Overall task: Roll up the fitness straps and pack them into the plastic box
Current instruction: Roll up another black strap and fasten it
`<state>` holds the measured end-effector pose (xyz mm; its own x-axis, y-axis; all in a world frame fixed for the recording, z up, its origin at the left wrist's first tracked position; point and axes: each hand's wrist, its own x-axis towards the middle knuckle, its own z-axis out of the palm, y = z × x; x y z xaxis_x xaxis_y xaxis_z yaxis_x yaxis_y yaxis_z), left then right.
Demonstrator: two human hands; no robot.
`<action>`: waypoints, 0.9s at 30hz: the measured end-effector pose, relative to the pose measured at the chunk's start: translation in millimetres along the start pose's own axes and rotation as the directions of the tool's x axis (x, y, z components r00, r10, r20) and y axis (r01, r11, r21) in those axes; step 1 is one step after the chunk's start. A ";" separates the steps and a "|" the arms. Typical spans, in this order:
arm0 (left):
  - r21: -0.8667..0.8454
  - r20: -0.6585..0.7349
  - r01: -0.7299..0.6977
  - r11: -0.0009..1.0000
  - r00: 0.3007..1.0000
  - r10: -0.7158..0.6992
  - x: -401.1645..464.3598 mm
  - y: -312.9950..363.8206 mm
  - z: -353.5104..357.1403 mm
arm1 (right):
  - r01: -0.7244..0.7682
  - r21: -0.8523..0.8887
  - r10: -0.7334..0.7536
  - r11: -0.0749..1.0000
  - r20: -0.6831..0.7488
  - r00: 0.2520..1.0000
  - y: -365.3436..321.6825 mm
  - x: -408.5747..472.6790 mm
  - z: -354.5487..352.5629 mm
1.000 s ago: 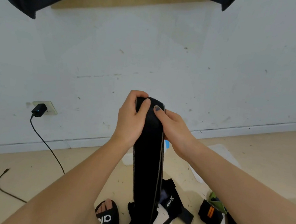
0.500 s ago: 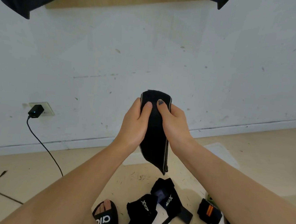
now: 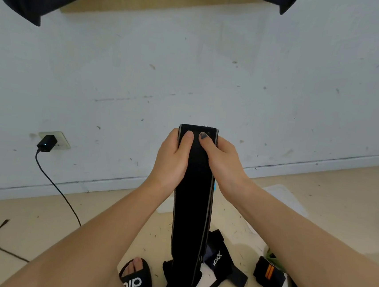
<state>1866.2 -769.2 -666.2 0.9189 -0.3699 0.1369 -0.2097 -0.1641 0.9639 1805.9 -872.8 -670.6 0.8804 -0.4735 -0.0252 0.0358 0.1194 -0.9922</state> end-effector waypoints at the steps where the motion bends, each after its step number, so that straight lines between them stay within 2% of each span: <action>1: 0.003 -0.011 -0.015 1.000 1.000 0.015 0.2 0.1 -0.8 | -0.016 0.016 0.016 1.000 0.017 1.000 -0.7 -0.2 0.5; 7: -0.056 0.062 0.073 0.996 0.996 -0.069 -1.3 2.6 -7.3 | 0.010 0.005 -0.010 1.000 0.009 1.000 -2.4 -1.3 -0.3; 11: -0.037 0.284 0.155 0.987 0.949 -0.139 -2.1 -2.4 -13.6 | -0.027 0.084 0.032 0.996 -0.055 0.998 -3.6 1.2 -4.0; 13: 0.040 0.416 0.166 0.985 0.894 -0.167 -0.9 -8.6 -17.6 | -0.061 0.137 0.076 0.989 -0.108 0.991 -4.6 5.3 -6.7; 15: 0.115 0.490 0.154 0.981 0.851 -0.191 -2.8 -13.0 -19.4 | -0.095 0.185 0.123 0.978 -0.146 0.982 -8.0 9.6 -11.0; 18: 0.052 0.448 0.156 0.986 0.879 -0.163 -2.4 -14.1 -19.7 | -0.176 0.230 0.188 0.957 -0.029 0.982 -12.2 9.6 -16.7; 21: -0.138 0.308 0.219 0.966 0.936 -0.168 7.7 -15.9 -25.0 | -0.229 0.011 0.223 0.973 0.187 0.957 -9.1 3.8 -19.1; 23: -0.270 0.204 0.283 0.921 0.951 -0.232 13.6 -15.5 -30.3 | -0.176 -0.170 0.226 0.970 0.349 0.909 -4.0 1.2 -20.5; 25: -0.348 0.126 0.352 0.869 0.936 -0.329 15.9 -13.2 -36.4 | -0.100 -0.353 0.239 0.930 0.374 0.896 6.2 -0.5 -21.1; 27: -0.415 0.122 0.392 0.821 0.918 -0.377 17.1 -13.4 -40.8 | -0.052 -0.470 0.229 0.881 0.329 0.916 17.3 -0.5 -20.6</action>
<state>1898.3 -736.0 -667.5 0.8820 -0.3895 -0.2652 0.3265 0.0995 0.9399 1796.3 -888.5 -690.2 0.9703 -0.1198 -0.2101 -0.2361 -0.2807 -0.9303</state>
